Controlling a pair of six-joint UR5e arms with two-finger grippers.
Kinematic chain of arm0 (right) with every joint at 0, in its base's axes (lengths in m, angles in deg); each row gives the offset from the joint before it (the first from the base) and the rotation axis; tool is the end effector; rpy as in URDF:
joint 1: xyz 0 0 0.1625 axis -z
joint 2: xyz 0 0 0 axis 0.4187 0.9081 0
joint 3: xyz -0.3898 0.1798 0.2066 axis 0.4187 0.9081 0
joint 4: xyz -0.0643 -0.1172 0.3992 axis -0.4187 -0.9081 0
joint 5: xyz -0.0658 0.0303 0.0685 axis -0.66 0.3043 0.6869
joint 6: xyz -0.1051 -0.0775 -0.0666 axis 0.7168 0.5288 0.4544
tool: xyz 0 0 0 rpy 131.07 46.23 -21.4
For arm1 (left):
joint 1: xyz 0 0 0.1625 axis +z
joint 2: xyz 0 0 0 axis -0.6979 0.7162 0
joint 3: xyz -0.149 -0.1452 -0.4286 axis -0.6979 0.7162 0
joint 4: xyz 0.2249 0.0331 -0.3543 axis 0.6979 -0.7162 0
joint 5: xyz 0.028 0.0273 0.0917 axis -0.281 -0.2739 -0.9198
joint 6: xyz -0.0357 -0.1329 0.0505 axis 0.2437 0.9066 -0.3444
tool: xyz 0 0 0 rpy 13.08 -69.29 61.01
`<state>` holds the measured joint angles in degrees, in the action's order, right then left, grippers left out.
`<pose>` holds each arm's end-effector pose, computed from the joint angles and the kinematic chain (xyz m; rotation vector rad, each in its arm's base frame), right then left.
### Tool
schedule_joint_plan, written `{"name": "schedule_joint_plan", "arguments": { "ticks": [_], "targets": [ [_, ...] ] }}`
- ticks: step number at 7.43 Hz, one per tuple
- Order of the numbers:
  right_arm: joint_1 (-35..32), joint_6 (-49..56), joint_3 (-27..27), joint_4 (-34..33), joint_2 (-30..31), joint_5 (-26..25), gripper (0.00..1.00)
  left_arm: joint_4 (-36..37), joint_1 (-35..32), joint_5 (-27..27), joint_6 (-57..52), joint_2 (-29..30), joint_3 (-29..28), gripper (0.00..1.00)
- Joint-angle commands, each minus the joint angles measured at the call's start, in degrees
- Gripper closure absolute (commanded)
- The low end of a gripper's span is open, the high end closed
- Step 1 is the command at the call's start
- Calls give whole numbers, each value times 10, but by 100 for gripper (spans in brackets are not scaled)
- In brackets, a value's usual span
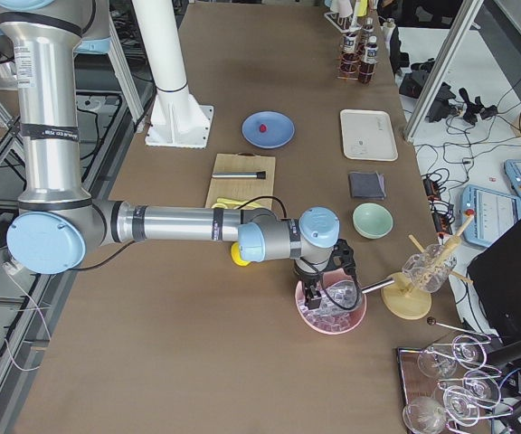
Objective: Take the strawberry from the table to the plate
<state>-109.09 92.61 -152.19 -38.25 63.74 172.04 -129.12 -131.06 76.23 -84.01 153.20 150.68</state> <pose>-0.0183 -0.5164 0.7344 0.1179 -0.7566 -0.2438 0.0029 -0.4995 0.6820 0.0821 0.8323 0.1079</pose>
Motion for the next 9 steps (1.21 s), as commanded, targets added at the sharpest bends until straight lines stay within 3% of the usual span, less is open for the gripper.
{"name": "schedule_joint_plan", "arguments": {
  "ticks": [1, 4, 6, 9],
  "targets": [
    [-2, 1, 0, -1, 2, -5, 0, 23, -2, -2, -23, -2, -1, 3],
    [-14, 0, -6, -23, -10, -1, 0, 21, -2, -5, -33, -3, -14, 3],
    [-29, 40, -4, -118, -61, -6, 0, 20, -4, -17, -31, -1, -13, 3],
    [-48, 55, -15, -143, -63, -6, 0, 20, -1, -18, -31, -1, -14, 3]
  ]
}}
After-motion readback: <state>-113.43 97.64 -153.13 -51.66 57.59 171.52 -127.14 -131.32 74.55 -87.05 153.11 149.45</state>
